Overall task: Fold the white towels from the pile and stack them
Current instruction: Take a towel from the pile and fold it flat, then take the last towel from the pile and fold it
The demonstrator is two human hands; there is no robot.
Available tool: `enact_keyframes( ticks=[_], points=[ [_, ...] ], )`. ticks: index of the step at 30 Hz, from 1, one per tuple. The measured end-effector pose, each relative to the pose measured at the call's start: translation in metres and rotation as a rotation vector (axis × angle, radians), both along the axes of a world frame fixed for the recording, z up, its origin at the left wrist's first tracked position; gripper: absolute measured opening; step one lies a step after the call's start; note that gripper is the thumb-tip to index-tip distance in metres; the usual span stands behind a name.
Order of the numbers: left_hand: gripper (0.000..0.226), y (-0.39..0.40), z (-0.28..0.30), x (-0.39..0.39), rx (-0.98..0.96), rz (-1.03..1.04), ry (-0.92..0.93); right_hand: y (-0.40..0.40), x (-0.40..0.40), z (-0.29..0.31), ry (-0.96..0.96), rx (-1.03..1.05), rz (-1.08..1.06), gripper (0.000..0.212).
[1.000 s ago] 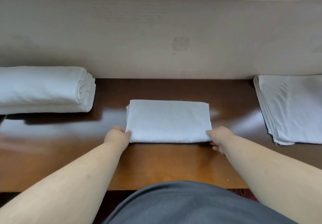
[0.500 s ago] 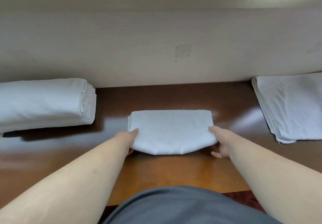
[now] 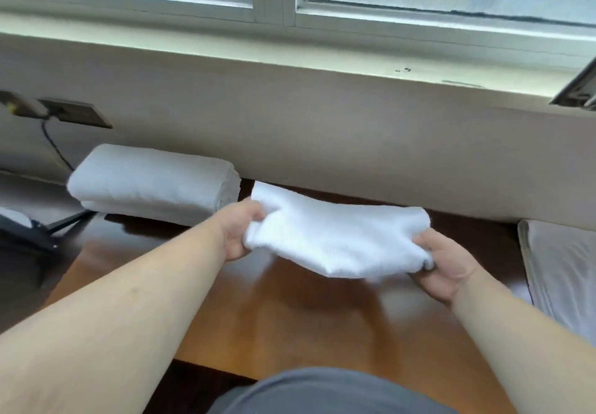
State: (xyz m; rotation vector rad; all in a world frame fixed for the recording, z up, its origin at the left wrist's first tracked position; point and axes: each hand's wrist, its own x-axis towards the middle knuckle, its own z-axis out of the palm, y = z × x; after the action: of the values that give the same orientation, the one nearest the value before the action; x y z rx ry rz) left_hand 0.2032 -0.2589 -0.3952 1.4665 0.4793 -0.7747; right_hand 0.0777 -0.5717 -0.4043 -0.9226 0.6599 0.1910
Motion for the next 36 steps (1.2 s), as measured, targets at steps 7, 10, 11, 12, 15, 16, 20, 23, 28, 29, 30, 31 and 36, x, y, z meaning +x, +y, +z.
enact_keyframes(
  ticks=[7, 10, 11, 12, 15, 16, 20, 23, 28, 29, 30, 31, 36],
  points=[
    [0.053, 0.081, 0.056, 0.034, -0.073, 0.098, -0.216, 0.064, 0.071, 0.044, -0.223, -0.071, 0.189, 0.069],
    [0.057, 0.134, 0.072, 0.064, -0.047, 0.133, -0.284, 0.106, 0.108, 0.050, -0.283, -0.154, 0.198, 0.072],
    [0.062, 0.153, 0.076, 0.076, -0.038, 0.134, -0.303, 0.120, 0.121, 0.049, -0.270, -0.166, 0.177, 0.079],
    [0.065, 0.172, 0.079, 0.090, -0.021, 0.136, -0.313, 0.133, 0.133, 0.048, -0.249, -0.172, 0.158, 0.088],
    [0.067, 0.227, 0.085, 0.127, 0.048, 0.140, -0.311, 0.180, 0.166, 0.045, -0.236, -0.218, 0.165, 0.095],
    [0.067, 0.244, 0.086, 0.139, 0.056, 0.128, -0.307, 0.196, 0.177, 0.044, -0.237, -0.234, 0.168, 0.095],
    [0.070, 0.295, 0.083, 0.185, 0.085, 0.089, -0.286, 0.252, 0.213, 0.034, -0.224, -0.239, 0.131, 0.084],
    [0.069, 0.320, 0.072, 0.213, 0.089, 0.082, -0.277, 0.281, 0.231, 0.027, -0.205, -0.225, 0.095, 0.080],
    [0.063, 0.342, 0.037, 0.252, 0.174, 0.089, -0.226, 0.303, 0.245, -0.002, -0.090, -0.343, 0.084, 0.079],
    [0.063, 0.344, 0.027, 0.256, 0.242, 0.059, -0.200, 0.307, 0.244, -0.012, -0.047, -0.369, 0.115, 0.079],
    [0.063, 0.346, 0.016, 0.257, 0.332, 0.011, -0.177, 0.311, 0.243, -0.021, 0.002, -0.399, 0.165, 0.080],
    [0.064, 0.348, 0.004, 0.257, 0.425, -0.044, -0.163, 0.316, 0.240, -0.030, 0.051, -0.423, 0.218, 0.081],
    [0.053, 0.351, -0.033, 0.261, 0.670, -0.093, -0.216, 0.332, 0.236, -0.045, 0.174, -0.492, 0.263, 0.087]
  ],
)
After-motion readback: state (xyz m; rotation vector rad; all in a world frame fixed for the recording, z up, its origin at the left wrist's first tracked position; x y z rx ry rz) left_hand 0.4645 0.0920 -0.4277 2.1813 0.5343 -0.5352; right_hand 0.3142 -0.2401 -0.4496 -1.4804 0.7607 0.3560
